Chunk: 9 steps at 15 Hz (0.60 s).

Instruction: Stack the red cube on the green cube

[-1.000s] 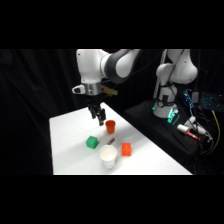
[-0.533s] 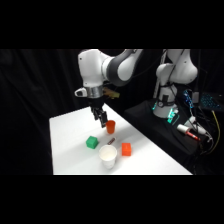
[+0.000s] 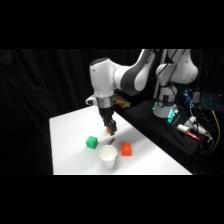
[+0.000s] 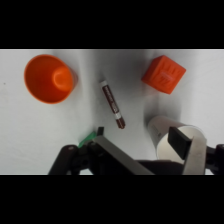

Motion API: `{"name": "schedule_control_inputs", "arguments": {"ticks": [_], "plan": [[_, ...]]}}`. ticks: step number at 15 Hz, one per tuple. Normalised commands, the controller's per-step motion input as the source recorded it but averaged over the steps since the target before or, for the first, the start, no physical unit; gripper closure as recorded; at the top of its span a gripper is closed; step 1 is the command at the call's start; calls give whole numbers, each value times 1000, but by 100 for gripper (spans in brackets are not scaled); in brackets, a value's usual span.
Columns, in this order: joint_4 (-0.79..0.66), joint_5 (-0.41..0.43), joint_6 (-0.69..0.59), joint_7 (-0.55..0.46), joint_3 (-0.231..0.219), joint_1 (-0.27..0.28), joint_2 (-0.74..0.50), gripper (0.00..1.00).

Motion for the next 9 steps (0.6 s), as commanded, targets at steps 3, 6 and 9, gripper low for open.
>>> {"name": "schedule_control_inputs", "arguments": {"ticks": [3,6,9], "plan": [[-257,-127,163,428,36,146,-190,0],[-239,-126,156,410,31,135,-185,0],[-239,-131,194,403,26,132,-169,0]]}}
